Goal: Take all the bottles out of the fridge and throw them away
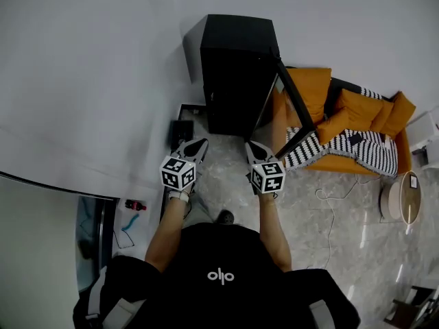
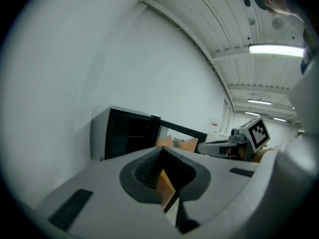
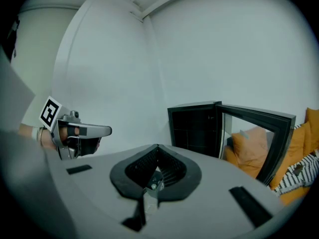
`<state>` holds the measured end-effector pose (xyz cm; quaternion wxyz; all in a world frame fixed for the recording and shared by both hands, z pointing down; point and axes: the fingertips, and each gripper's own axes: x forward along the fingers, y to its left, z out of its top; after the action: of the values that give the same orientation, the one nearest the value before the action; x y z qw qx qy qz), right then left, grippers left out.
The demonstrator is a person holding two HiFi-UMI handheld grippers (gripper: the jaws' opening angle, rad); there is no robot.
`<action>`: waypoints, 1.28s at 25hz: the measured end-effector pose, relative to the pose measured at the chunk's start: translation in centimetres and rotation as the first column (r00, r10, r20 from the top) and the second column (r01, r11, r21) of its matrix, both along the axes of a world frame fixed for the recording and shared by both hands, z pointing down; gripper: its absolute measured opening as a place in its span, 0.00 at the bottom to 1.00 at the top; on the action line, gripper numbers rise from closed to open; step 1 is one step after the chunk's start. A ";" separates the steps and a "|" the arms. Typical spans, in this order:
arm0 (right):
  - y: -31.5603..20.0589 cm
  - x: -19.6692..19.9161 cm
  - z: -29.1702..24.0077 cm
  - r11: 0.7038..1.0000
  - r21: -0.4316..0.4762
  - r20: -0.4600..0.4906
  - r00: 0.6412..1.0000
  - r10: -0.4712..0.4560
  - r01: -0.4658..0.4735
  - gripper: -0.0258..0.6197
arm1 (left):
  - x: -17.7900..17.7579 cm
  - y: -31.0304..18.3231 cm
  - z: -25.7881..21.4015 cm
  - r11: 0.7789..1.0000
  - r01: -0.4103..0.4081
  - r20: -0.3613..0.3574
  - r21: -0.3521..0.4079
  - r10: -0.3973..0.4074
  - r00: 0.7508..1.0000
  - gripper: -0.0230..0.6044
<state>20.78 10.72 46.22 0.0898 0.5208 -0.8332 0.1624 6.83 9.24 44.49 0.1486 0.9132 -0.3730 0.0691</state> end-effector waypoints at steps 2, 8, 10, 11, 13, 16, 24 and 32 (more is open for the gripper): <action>0.8 0.2 0.0 1.000 0.002 0.003 1.000 -0.002 0.002 0.05 | 0.4 0.4 -0.3 1.000 -0.001 0.004 0.006 0.001 1.000 0.04; 1.9 1.6 -0.3 1.000 0.008 0.002 1.000 0.008 -0.008 0.05 | 1.4 0.9 -1.4 0.999 -0.002 0.013 0.043 0.002 1.000 0.04; 2.0 1.9 -0.3 1.000 0.016 0.002 1.000 0.014 -0.014 0.05 | 1.4 1.0 -1.7 0.999 0.000 0.013 0.054 -0.001 1.000 0.04; 2.0 2.1 -0.3 1.000 0.019 0.001 1.000 0.016 -0.016 0.05 | 1.4 1.1 -1.8 0.998 0.001 0.012 0.058 -0.002 1.000 0.04; 2.1 2.2 -0.3 1.000 0.020 -0.004 1.000 0.016 -0.016 0.05 | 1.3 1.1 -1.9 0.998 0.003 0.015 0.066 -0.004 1.000 0.04; 2.4 2.0 -0.6 1.000 0.015 -0.015 1.000 0.009 -0.009 0.05 | 1.0 1.0 -2.1 0.997 0.004 0.020 0.077 -0.005 1.000 0.04; 2.2 1.4 -0.8 1.000 0.023 -0.019 1.000 -0.006 0.006 0.05 | 0.9 0.8 -2.8 0.995 0.001 0.041 0.105 -0.005 0.999 0.04; 1.6 1.1 -1.4 0.999 0.031 -0.028 0.999 -0.020 0.021 0.05 | 0.7 0.5 -2.5 0.994 0.004 0.060 0.109 -0.010 0.998 0.04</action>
<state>21.86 12.34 44.83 0.0946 0.5157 -0.8397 0.1411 7.55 9.73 41.99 0.0878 0.9161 -0.3837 0.0758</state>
